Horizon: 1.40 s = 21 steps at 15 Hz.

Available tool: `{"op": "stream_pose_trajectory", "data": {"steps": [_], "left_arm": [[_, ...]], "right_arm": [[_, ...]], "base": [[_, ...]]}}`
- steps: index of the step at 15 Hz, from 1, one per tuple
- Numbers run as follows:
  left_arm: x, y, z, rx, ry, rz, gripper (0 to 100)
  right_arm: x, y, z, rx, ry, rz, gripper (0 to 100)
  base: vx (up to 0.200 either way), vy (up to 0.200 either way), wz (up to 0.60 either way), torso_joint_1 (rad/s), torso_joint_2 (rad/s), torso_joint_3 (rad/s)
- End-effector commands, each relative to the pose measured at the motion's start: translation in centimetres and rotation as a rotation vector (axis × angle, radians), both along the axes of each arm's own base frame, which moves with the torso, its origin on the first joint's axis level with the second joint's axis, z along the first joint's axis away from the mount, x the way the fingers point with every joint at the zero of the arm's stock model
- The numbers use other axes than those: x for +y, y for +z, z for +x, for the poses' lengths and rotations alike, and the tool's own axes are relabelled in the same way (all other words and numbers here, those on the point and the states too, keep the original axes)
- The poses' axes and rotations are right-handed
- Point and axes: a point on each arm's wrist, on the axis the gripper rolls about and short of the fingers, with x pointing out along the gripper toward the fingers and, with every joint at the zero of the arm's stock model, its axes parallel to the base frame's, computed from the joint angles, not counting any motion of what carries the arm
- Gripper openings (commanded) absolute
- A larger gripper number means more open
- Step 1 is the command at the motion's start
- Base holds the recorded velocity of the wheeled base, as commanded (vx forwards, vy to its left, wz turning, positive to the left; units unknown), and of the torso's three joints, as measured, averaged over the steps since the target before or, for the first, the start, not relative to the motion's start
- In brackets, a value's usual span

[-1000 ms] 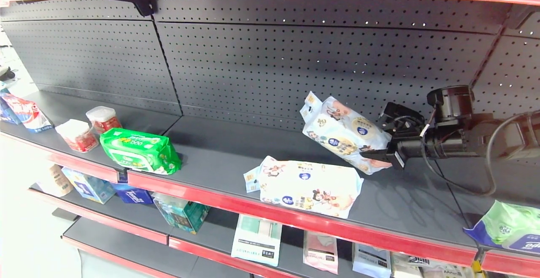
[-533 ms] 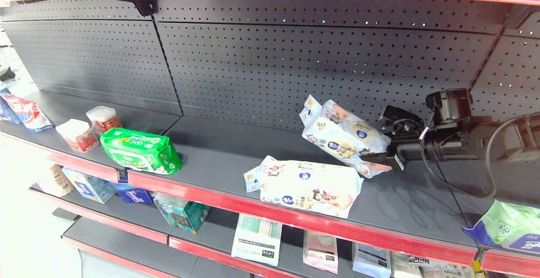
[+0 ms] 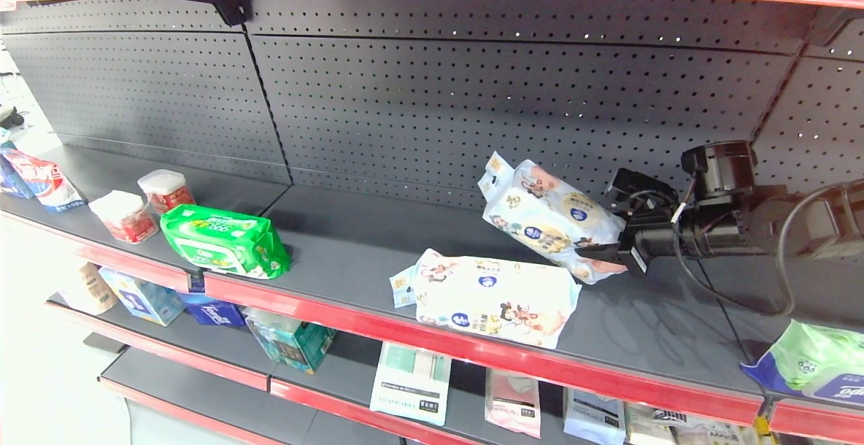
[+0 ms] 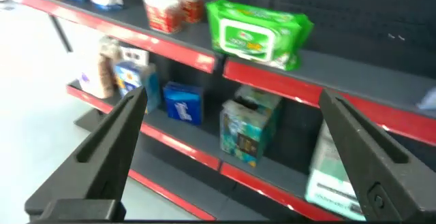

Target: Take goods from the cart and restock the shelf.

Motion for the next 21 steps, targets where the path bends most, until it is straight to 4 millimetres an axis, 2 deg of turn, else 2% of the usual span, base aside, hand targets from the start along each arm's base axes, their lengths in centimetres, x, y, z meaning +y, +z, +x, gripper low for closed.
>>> {"op": "stream_pose_trajectory", "data": {"steps": [1, 8, 16, 20, 21], "left_arm": [[-0.3, -0.5, 0.0, 0.055, -0.114, 0.021, 100], [-0.3, -0.4, 0.0, 0.046, -0.112, 0.014, 100], [-0.3, -0.4, 0.0, 0.046, -0.112, 0.014, 100], [-0.3, -0.4, 0.0, 0.046, -0.112, 0.014, 100], [-0.3, -0.4, 0.0, 0.046, -0.112, 0.014, 100]], "right_arm": [[-0.1, 0.2, -0.2, -0.003, -0.003, 0.002, 0], [-0.3, 0.0, 0.0, -0.001, -0.006, 0.002, 0], [0.5, -0.1, 3.1, -0.037, 0.003, -0.007, 0], [0.4, 0.2, 2.9, -0.067, -0.021, -0.075, 0], [0.9, 0.0, 2.9, -0.064, -0.012, -0.083, 0]], "base": [[0.0, 0.0, 0.0, 0.0, 0.0, 0.0], [0.0, 0.0, 0.0, 0.0, 0.0, 0.0], [0.0, 0.0, 0.0, 0.0, 0.0, 0.0], [0.0, 0.0, 0.0, 0.0, 0.0, 0.0], [0.0, 0.0, 0.0, 0.0, 0.0, 0.0]]}}
